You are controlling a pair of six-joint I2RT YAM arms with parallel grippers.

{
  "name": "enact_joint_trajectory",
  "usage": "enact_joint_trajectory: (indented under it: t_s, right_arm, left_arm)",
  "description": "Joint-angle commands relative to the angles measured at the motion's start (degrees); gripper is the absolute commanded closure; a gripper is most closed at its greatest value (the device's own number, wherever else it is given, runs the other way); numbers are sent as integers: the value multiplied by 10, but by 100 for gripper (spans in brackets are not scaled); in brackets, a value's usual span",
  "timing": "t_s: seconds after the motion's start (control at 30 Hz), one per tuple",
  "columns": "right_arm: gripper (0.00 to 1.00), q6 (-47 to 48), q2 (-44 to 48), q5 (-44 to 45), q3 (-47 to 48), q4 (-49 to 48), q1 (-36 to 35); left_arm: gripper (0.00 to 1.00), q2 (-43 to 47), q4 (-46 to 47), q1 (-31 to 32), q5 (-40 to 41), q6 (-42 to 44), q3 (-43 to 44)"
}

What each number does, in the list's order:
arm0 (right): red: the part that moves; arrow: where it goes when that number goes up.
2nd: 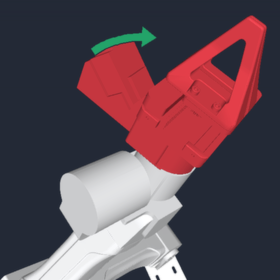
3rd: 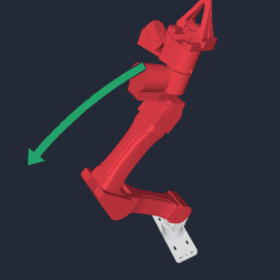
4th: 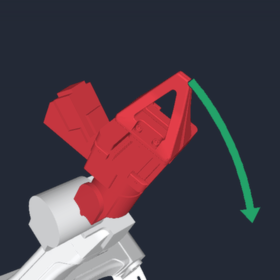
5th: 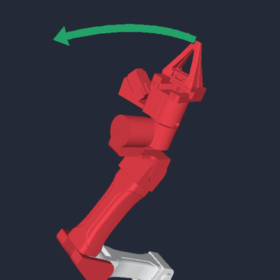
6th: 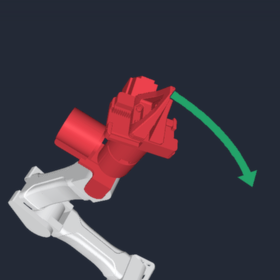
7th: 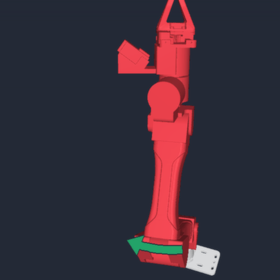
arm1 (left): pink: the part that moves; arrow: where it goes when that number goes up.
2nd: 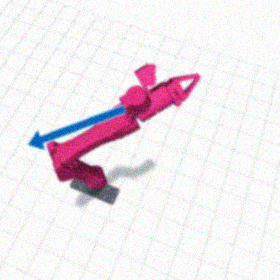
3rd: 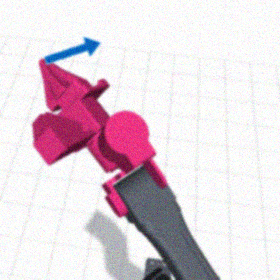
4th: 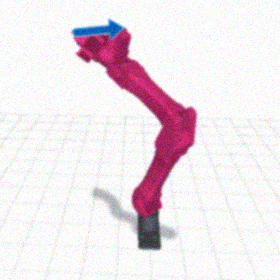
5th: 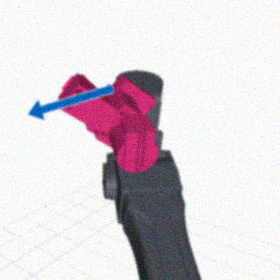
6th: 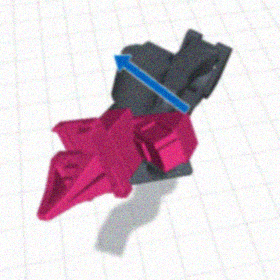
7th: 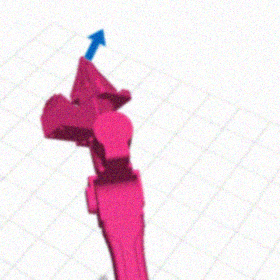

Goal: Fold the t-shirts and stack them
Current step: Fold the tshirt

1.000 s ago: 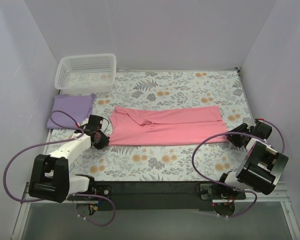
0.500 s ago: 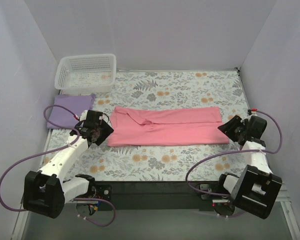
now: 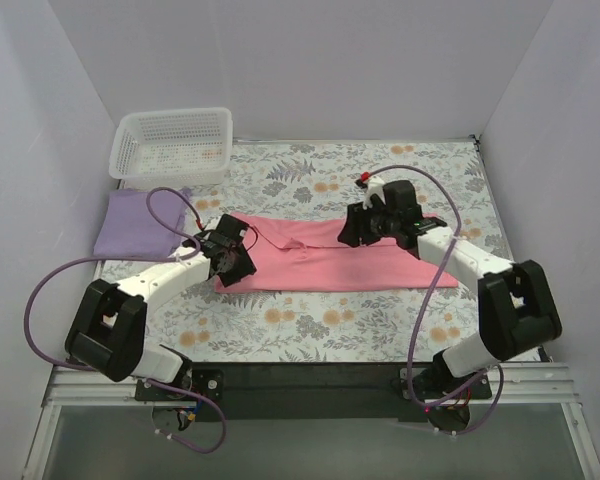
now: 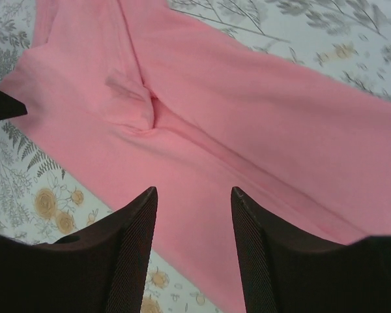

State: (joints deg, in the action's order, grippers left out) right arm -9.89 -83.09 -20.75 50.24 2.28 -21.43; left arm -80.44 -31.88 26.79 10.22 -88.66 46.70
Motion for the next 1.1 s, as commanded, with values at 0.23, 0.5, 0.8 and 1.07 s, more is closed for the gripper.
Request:
enact_joint_trajectory:
  t_s: [0.23,0.5,0.8,1.07]
  right_arm:
    - [39,146,-195,39,208,3,-142]
    - [38,177,-276,44,285,37,-178]
    - [61,181,-306,51,299,39,-177]
    - [94,104,-313,76,293,25,-138]
  left_arm:
    - [62,33,19,28,-2,-46,-104]
    - [63,58,17,29,2,-49,-132]
    - [63,69,16,29,3,-51,-139]
    - [63,84,8,28,7,-54,-149]
